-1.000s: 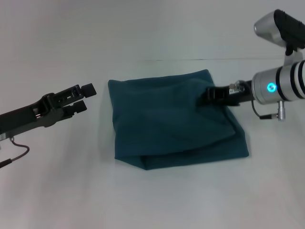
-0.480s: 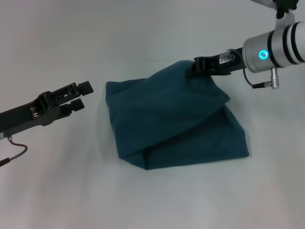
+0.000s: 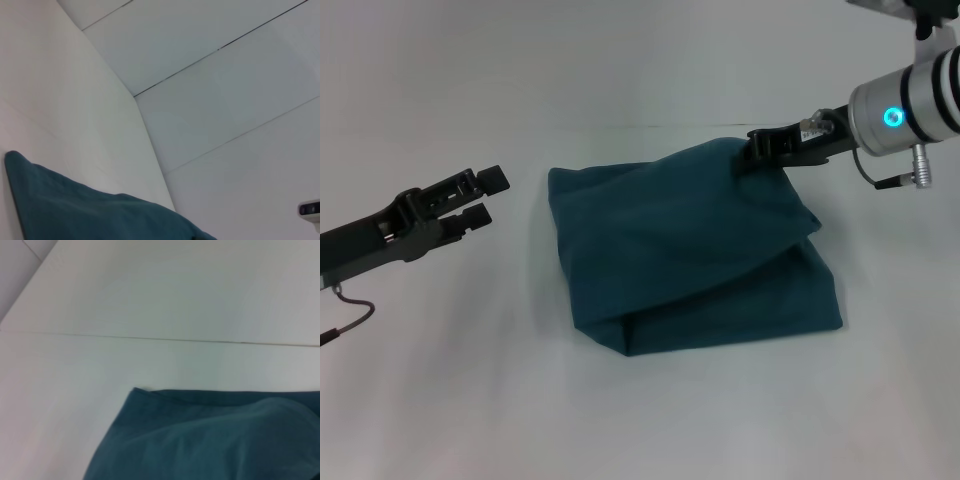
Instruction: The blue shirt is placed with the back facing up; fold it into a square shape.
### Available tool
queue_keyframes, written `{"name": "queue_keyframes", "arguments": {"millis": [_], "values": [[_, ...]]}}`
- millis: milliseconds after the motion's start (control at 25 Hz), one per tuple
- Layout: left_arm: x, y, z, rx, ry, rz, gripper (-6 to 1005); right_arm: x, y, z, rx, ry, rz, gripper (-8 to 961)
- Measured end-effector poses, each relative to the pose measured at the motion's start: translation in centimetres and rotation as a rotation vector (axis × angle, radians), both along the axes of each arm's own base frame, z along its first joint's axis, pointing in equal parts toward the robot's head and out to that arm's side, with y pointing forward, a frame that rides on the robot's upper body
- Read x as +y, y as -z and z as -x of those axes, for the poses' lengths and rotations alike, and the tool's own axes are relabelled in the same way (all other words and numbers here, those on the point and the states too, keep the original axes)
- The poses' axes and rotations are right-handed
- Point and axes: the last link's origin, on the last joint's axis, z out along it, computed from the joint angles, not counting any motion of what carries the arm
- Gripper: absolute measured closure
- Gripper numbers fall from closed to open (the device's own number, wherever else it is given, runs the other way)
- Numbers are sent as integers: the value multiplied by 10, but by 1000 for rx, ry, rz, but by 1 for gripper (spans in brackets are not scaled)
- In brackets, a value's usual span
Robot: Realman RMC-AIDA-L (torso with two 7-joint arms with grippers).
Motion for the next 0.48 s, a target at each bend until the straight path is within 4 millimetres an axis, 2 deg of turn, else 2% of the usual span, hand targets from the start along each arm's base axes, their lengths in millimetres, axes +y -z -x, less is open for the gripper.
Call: {"name": "queue_keyframes", "arguments": {"millis": [160, 480], "values": [[1, 0, -1, 0, 1, 0, 49, -3, -7, -1, 9, 5, 6, 911], [2, 2, 0, -1, -8, -2, 50, -6, -13, -21, -5, 50, -2, 909]]}}
